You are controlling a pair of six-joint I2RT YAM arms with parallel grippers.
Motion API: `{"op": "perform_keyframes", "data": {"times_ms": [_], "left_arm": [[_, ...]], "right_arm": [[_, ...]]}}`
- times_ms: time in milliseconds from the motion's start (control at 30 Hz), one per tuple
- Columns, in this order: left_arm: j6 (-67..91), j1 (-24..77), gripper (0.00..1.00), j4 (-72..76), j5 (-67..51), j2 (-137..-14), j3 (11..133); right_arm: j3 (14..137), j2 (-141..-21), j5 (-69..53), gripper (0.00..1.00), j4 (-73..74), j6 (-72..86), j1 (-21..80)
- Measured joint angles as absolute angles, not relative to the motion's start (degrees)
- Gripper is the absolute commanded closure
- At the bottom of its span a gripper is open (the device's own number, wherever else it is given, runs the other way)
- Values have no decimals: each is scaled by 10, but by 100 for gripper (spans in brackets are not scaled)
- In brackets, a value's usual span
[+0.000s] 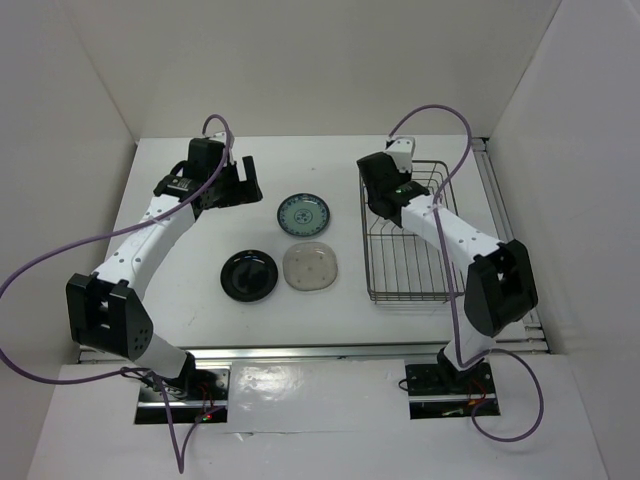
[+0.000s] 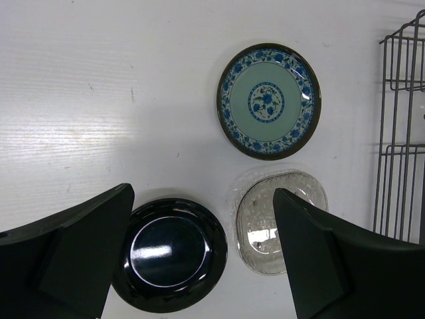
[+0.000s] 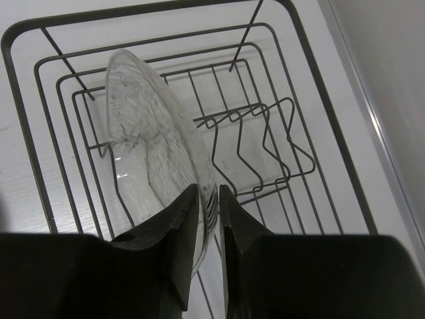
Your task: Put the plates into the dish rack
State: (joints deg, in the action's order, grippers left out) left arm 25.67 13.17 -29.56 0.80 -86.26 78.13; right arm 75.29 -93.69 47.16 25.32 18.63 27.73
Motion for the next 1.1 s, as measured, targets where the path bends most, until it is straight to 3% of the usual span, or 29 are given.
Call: {"op": "perform_keyframes", "data": {"times_ms": [100, 300, 367, 400, 700, 833, 1100], "left_arm": [[257, 132, 0, -296, 8, -863, 781], [257, 132, 0, -296, 5, -863, 781], [257, 132, 0, -295, 2, -863, 781], [257, 132, 0, -295, 0, -864, 781], [259, 132, 4, -236, -53, -967, 781], [259, 132, 10, -228, -83, -1039, 787], [260, 133, 12, -213, -124, -1128, 805]], "right_arm": [[755, -951, 471, 67, 254, 186, 280], [759, -966, 472, 34, 255, 191, 280], [763, -966, 473, 17, 257, 193, 281], [766, -966, 475, 0, 258, 195, 281], [796, -956, 486, 0, 268, 201, 286], [793, -917, 484, 0, 270, 201, 294], [775, -839, 460, 0, 257, 198, 311]]}}
